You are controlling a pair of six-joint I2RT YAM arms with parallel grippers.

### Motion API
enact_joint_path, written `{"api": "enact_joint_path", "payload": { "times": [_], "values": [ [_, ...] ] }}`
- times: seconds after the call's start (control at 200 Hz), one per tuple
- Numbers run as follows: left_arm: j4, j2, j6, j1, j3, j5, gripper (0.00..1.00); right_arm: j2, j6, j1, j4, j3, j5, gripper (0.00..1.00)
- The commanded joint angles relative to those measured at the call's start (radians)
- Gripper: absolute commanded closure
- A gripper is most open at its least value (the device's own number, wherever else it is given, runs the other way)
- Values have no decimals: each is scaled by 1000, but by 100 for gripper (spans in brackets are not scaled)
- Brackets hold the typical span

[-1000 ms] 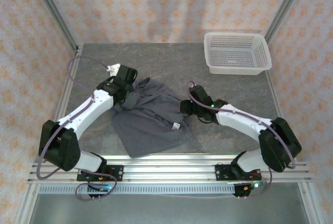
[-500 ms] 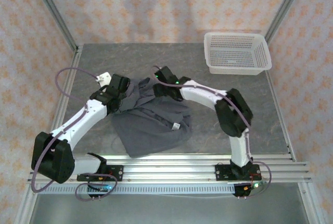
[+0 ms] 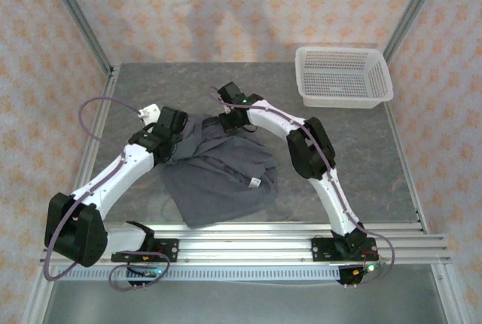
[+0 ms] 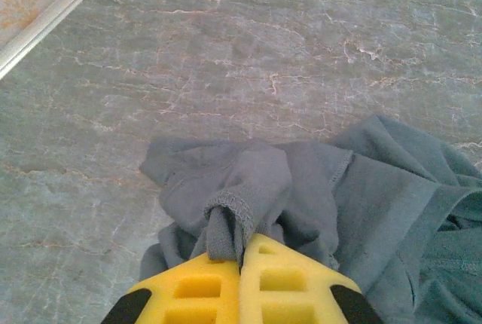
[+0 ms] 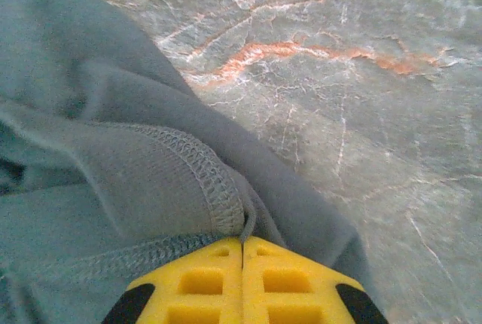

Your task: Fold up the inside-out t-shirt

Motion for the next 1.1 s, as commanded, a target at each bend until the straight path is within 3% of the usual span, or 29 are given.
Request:
{"api": "enact_joint_path", "payload": {
  "times": [0.0,0.265,0.385,0.696,0.916,1.096],
  "values": [
    [-74,-93,22,10,123,-82,100,-276,-18,7,0,-55,35,100],
    [-110,-327,91,20,432,-118,100,-932,5,-2,219,-298,235,100],
    [-105,-392,108,20,508,-76,100,-1120,25,-2,277,-391,274,100],
    [-70,-440,141,21,579,191,100,-1364,90,-2,310,-444,130,100],
    [146,-493,131,20,584,437,100,-1418,121,-1,298,-371,-9,100],
    [182,-514,47,20,640,505,100,-1438,165,1,330,-330,-67,100]
  ]
}}
